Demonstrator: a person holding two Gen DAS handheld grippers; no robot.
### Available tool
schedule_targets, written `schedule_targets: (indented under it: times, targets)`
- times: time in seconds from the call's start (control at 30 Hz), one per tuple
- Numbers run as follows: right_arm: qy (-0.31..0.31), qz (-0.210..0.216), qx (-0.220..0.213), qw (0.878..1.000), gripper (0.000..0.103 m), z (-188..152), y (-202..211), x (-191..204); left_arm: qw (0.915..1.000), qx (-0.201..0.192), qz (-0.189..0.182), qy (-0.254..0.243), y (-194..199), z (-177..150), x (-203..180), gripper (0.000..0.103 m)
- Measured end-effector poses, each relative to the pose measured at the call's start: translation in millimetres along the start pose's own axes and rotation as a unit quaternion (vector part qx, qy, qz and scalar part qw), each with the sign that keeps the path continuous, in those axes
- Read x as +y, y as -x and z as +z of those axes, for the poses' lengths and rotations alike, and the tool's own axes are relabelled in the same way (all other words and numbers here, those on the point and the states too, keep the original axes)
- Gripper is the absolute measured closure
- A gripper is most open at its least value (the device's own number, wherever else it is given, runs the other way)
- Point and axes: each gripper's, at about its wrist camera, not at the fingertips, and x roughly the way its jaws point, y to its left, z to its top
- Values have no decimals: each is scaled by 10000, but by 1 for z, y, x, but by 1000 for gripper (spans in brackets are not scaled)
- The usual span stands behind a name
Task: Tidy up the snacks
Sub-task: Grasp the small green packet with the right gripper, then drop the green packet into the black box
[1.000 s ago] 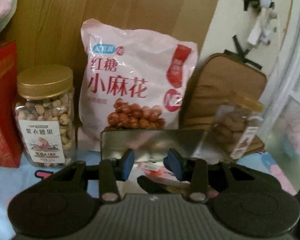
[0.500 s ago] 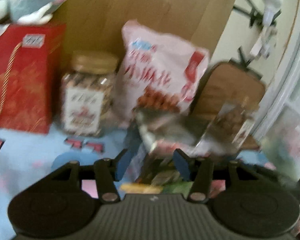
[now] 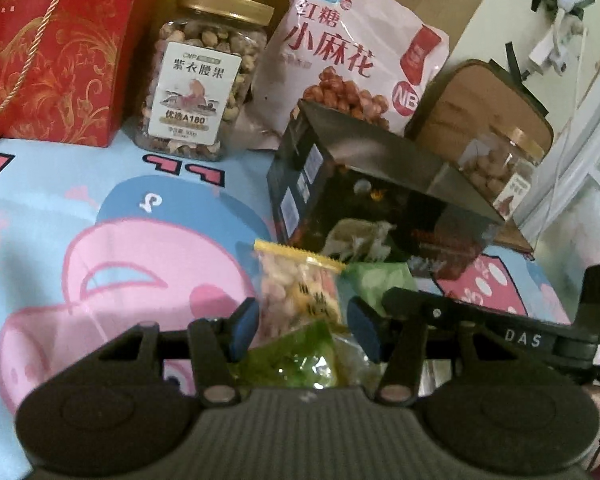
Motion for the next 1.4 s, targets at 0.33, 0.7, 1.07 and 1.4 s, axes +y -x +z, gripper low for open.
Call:
schedule_targets:
  times: [0.33,0.7,1.07,1.4]
  targets:
    - [876,-785,-1398,9832,87,-17,66,42,9994,-314,-132,75,39,-16,-4,53]
    - [2413,-257,-1438,9594,98,-70,114,98,9967,-622,-447,274,94,-51,8,49]
    - [127,-1562,-1417,9774,66,-47,127,8,9946,-632,-812,145,114,-72,2,49]
    - [-608,-1178,-1068,9854,49,-24,86,-6,9952,-533,-816,25,116,-84,-9,44]
